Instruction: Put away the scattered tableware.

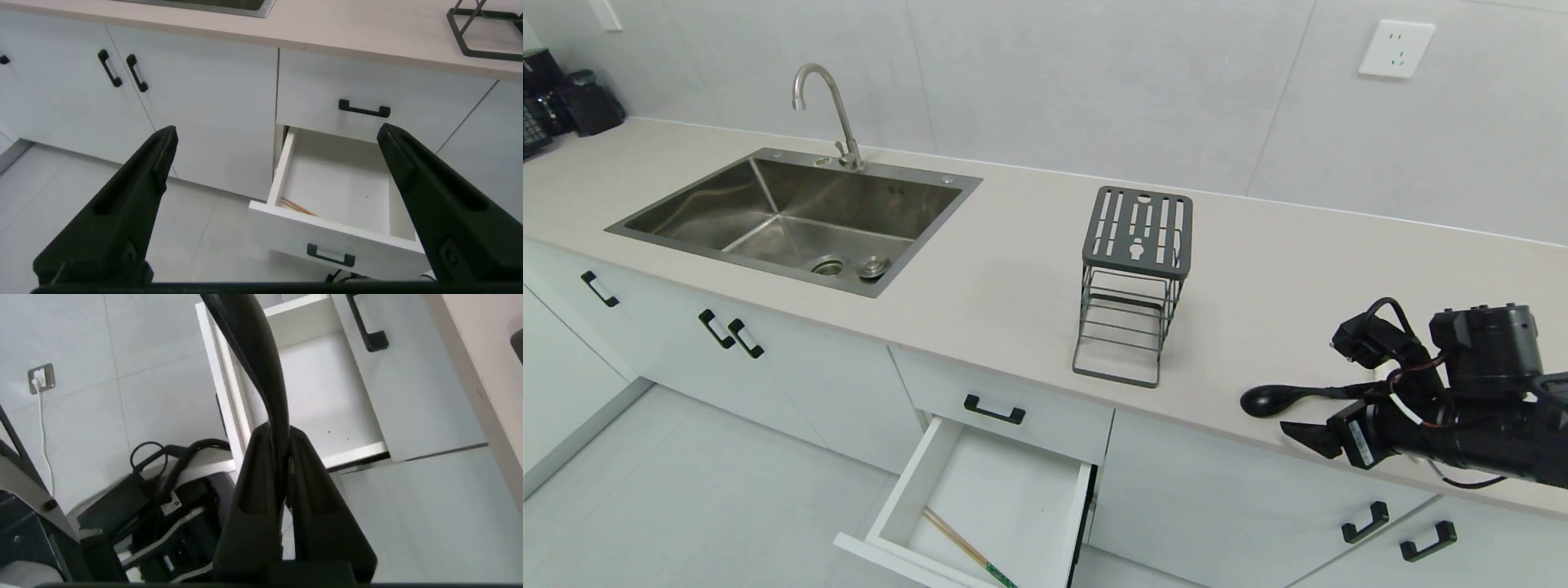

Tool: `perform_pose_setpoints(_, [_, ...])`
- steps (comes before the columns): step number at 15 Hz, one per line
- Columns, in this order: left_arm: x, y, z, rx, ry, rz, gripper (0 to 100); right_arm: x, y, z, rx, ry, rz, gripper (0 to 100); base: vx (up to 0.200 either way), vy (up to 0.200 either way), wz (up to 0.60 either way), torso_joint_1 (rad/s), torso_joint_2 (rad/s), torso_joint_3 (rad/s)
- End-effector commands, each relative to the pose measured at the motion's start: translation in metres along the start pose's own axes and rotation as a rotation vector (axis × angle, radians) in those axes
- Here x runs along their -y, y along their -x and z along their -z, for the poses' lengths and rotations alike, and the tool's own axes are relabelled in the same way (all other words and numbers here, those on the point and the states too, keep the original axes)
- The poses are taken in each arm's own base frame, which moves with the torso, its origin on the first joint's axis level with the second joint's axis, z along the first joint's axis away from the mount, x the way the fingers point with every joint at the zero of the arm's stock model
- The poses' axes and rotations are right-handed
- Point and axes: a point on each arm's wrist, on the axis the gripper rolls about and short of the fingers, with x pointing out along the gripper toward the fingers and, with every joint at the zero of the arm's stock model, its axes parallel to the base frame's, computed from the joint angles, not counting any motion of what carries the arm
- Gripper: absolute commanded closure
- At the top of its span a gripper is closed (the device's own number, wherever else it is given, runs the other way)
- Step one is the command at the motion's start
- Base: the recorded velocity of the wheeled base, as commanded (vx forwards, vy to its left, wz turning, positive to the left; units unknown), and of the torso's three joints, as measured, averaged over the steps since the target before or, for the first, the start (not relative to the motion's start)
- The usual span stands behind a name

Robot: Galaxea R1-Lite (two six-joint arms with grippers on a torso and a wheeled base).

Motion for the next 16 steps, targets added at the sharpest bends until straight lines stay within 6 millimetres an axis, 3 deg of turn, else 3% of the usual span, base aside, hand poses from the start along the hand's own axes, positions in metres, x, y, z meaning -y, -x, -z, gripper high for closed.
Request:
perform_pose_setpoints(1, [0.000, 0.000, 0.000, -0.002, 0.000, 0.000, 0, 0.008, -0.010, -0.006, 0.001, -0.004, 0.015, 0, 0.000, 0.000, 0.00, 0.000, 0.00, 0.000])
perform_pose_setpoints(16, [0.000, 0.000, 0.000, 0.000, 0.000, 0.000, 0, 0.019, -0.042, -0.011, -0.016, 0.043, 0.011, 0, 0.000, 0.000, 0.00, 0.000, 0.00, 0.000])
